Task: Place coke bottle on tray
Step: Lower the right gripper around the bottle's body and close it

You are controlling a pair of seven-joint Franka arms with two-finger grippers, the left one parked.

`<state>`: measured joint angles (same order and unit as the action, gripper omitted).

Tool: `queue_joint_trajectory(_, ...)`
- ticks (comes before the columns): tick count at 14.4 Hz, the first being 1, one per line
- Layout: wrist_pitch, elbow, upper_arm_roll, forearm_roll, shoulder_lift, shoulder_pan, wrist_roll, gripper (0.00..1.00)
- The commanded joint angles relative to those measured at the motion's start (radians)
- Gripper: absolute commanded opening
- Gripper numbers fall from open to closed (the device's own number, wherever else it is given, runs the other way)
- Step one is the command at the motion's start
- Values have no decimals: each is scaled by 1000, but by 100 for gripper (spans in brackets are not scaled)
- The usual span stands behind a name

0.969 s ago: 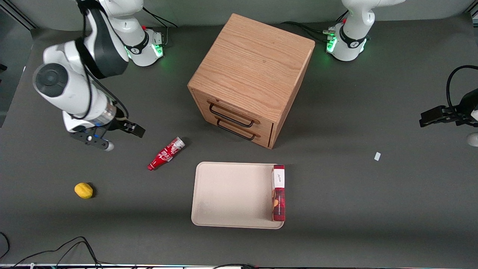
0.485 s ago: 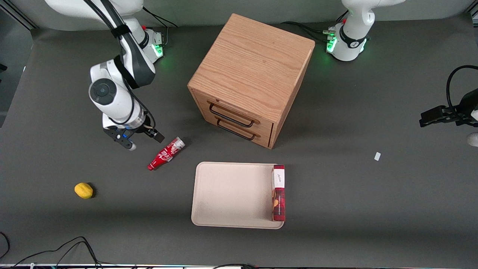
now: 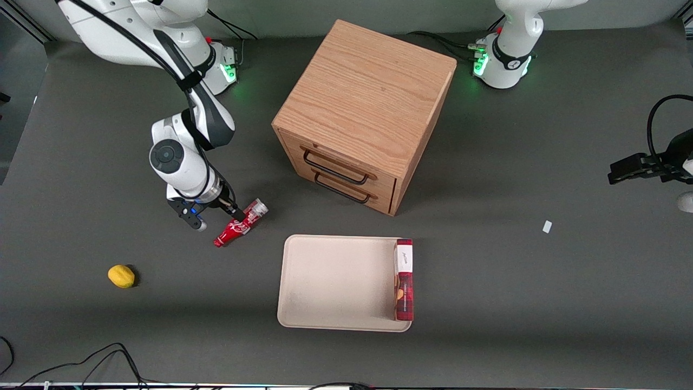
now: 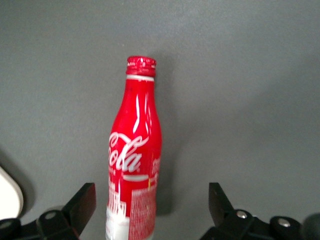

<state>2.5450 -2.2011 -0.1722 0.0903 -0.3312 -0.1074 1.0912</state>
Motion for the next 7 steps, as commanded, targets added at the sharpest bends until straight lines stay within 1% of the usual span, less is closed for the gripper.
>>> queue_joint_trajectory(1,56,63,17,31,-87,-2,35,100)
queue_joint_trajectory(7,155,80,23,31,-172,-3,35,100)
